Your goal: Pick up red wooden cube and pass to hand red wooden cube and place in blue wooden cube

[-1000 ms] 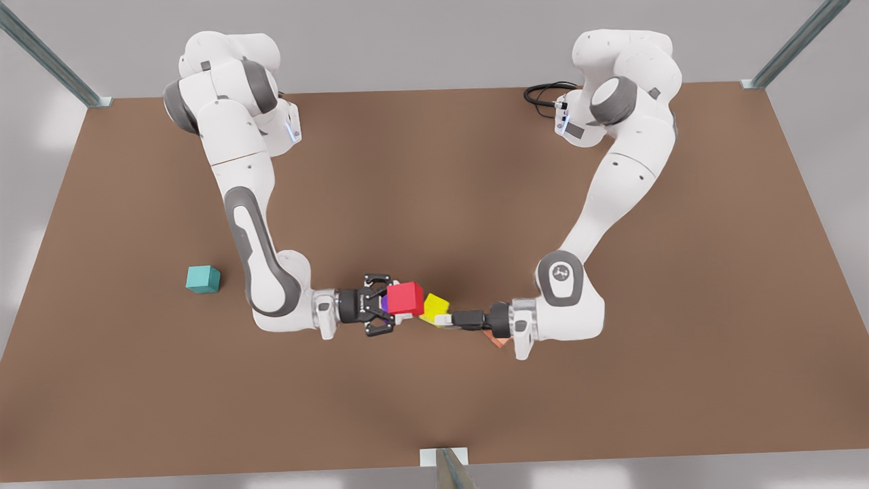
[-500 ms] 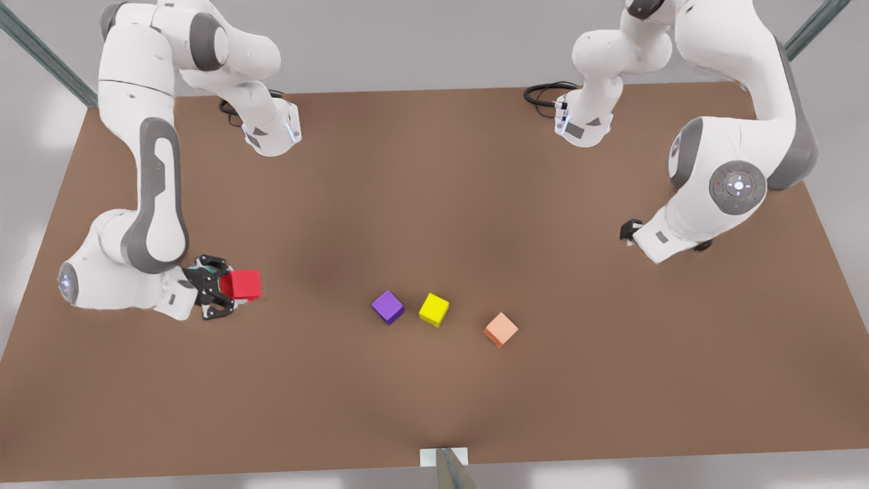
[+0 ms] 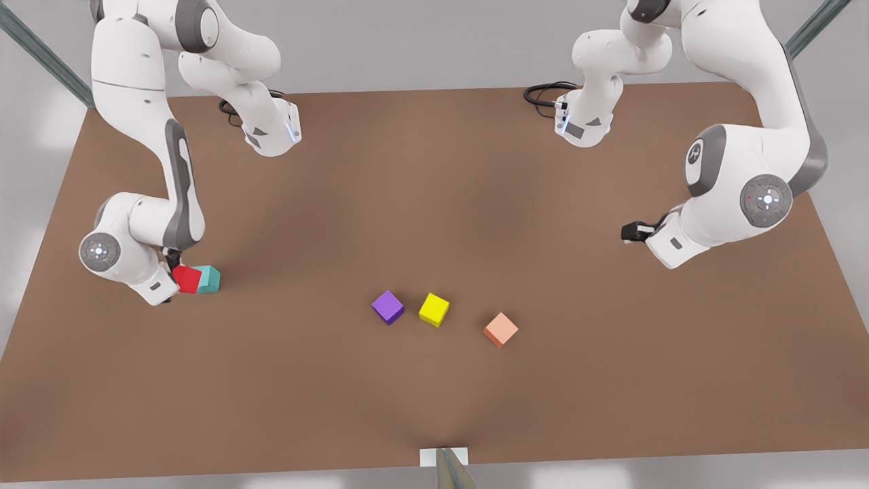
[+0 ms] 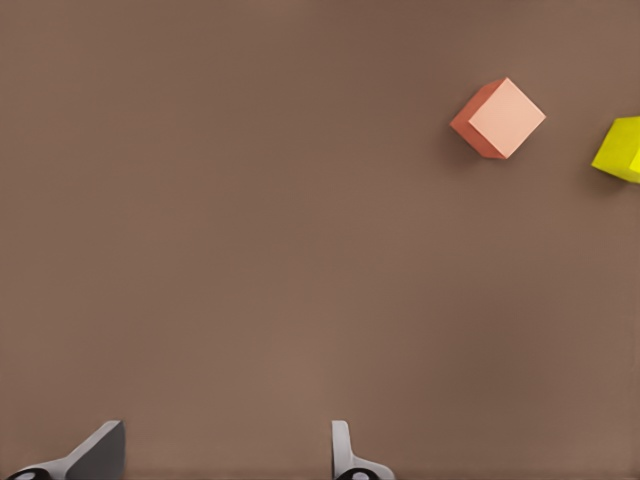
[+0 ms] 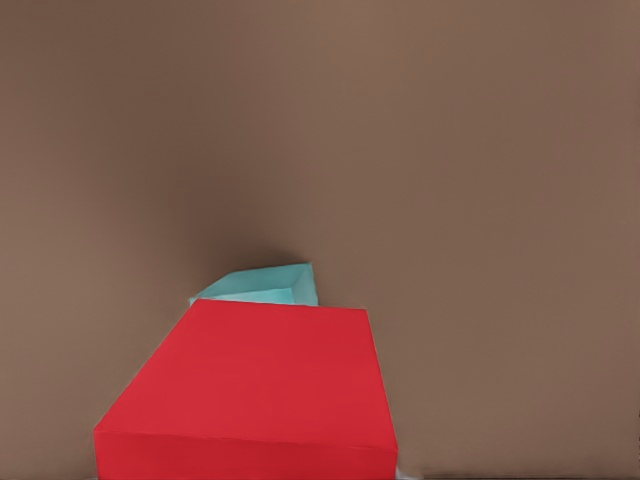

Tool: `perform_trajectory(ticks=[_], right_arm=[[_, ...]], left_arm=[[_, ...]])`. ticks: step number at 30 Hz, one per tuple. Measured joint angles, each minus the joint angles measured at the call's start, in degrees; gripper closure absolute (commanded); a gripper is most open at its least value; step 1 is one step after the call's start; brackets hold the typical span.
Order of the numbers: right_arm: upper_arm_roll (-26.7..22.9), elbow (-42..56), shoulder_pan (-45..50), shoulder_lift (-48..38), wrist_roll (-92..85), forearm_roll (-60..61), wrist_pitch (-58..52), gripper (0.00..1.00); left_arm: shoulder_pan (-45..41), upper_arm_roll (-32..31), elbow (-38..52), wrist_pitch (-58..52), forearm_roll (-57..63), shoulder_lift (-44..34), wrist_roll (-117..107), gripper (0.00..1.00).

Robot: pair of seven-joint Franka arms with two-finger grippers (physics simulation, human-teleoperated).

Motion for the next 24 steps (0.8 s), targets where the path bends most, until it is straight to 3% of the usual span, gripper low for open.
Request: perform_trajectory(ticks=[8,21,22,23,24], right_arm=[[0.00,-5.67,-0.79,-0.02,6.42,-0.65,6.93,0.35],[0.00,-9.29,-0.92,-0.11,12.03,-0.68,9.57,0.32],[0.00,-9.30,-0.93,0.05,12.32,-0.68,9.64,0.29],[0.02,-9.31,-0.93,0.19,12.61,-0.69,9.73,0.00],[0.01,-9.32,-0.94,0.32,12.90,-0.65,9.81,0.00]], left_arm=[[0.00,0.00,-0.08,-0.19,-0.20,0.29,-0.67,0.00],[0.00,0.00,-0.15,-0.34,-0.23,0.73,-1.31,0.00],[0.00,0.00,-0.16,-0.38,-0.23,0.73,-1.34,0.00],[0.00,0.00,-0.17,-0.42,-0.22,0.73,-1.37,0.00],[0.00,0.00,-0.17,-0.45,-0.22,0.74,-1.40,0.00]])
